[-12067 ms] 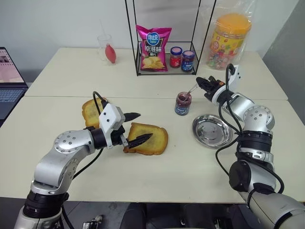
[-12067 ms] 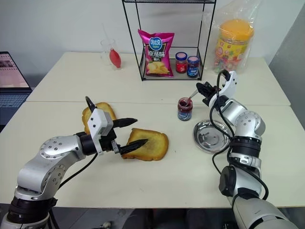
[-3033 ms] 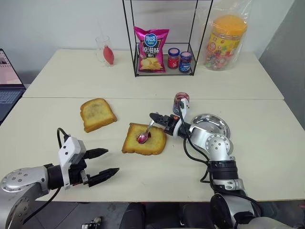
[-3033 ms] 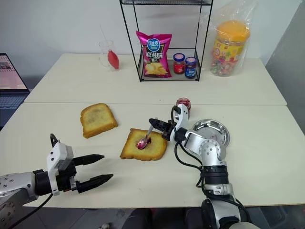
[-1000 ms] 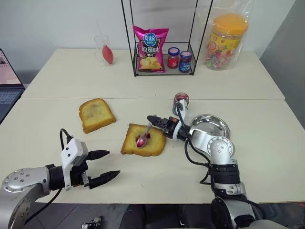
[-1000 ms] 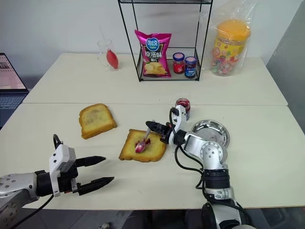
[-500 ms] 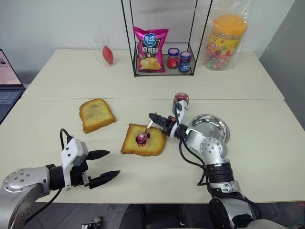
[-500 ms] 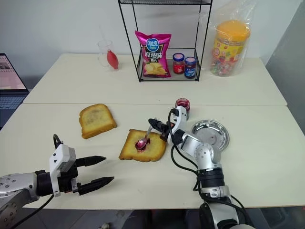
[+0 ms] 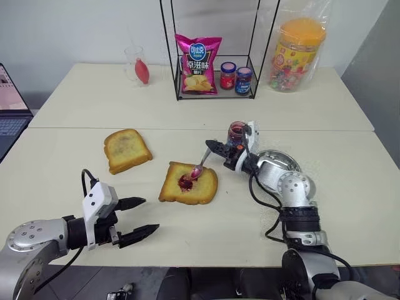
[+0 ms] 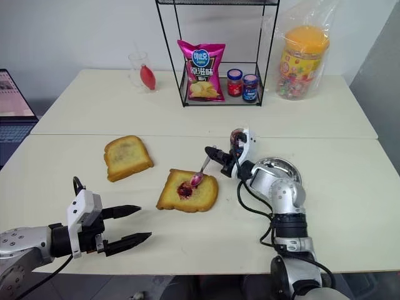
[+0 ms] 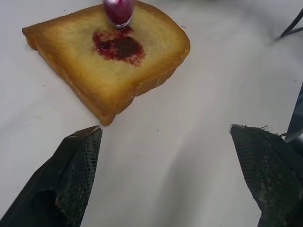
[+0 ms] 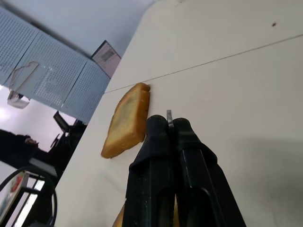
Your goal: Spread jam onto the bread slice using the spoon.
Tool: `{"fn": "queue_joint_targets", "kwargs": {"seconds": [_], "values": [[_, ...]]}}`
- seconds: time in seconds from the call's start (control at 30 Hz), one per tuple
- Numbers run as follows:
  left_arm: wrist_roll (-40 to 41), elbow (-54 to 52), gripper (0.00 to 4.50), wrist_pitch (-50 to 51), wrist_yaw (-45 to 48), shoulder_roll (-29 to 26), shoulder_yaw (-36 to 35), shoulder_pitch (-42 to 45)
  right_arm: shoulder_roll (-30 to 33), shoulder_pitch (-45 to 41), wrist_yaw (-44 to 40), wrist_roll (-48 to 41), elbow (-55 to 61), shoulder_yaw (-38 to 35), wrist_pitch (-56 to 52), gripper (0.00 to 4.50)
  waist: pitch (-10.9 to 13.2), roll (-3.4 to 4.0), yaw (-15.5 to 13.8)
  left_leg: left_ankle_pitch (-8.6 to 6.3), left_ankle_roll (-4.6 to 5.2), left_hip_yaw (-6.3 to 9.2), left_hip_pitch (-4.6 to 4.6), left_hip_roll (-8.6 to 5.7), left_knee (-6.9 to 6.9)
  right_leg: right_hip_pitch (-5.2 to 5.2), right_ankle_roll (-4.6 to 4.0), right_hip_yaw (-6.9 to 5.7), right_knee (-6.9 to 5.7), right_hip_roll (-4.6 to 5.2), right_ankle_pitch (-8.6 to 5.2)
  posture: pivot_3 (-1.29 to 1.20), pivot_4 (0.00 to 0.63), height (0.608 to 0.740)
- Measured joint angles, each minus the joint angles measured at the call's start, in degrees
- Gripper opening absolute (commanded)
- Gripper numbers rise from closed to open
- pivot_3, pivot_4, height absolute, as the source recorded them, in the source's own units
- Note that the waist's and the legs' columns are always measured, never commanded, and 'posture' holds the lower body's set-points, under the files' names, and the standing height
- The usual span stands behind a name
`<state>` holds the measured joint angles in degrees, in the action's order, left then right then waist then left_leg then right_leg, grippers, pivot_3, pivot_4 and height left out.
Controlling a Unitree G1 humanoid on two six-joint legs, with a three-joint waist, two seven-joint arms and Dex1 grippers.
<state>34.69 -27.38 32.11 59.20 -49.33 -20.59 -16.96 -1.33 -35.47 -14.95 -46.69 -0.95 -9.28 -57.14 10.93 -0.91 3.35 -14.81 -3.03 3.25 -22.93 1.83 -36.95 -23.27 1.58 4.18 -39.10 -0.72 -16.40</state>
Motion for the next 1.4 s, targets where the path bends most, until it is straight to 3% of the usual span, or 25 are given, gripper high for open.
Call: {"fn": "queue_joint_targets", "kwargs": {"seconds": [0.23,0.6,0.93,1.4], "values": [[0.02,0.0,4.5,0.0,0.01,0.0,0.02,0.41,-2.49,3.14,1.49,-0.81,1.65,1.91,-1.74,0.02,0.0,0.0,0.09,0.0,0.0,-0.02,0.0,-0.02,-0.02,0.0,0.0,0.01,0.0,-0.01,0.0,0.0,0.15,0.74],[0.13,-0.03,4.5,0.44,-0.08,0.0,0.26,1.54,2.62,3.61,-1.27,2.65,-0.78,2.61,1.75,0.02,-0.02,-0.03,-0.02,0.0,0.0,-0.01,0.01,-0.02,-0.03,0.02,0.0,0.0,-0.01,-0.01,0.0,0.0,0.15,0.74],[0.18,-0.52,4.5,0.44,-1.04,0.0,1.22,3.21,4.97,3.61,-1.48,-4.19,6.05,-1.36,-2.01,0.02,-0.02,-0.03,0.0,0.0,0.0,0.01,0.0,0.0,-0.01,0.02,0.0,-0.01,0.0,-0.02,0.0,0.0,0.15,0.74],[-4.47,-2.21,4.5,-6.3,-2.58,1.52,4.15,4.57,8.2,5.49,-6.43,-2.95,13.2,2.6,3.64,0.02,-0.02,-0.03,-0.12,0.0,0.0,-0.01,-0.01,-0.03,-0.04,0.03,0.0,0.02,0.0,-0.01,0.0,0.0,0.15,0.74]]}}
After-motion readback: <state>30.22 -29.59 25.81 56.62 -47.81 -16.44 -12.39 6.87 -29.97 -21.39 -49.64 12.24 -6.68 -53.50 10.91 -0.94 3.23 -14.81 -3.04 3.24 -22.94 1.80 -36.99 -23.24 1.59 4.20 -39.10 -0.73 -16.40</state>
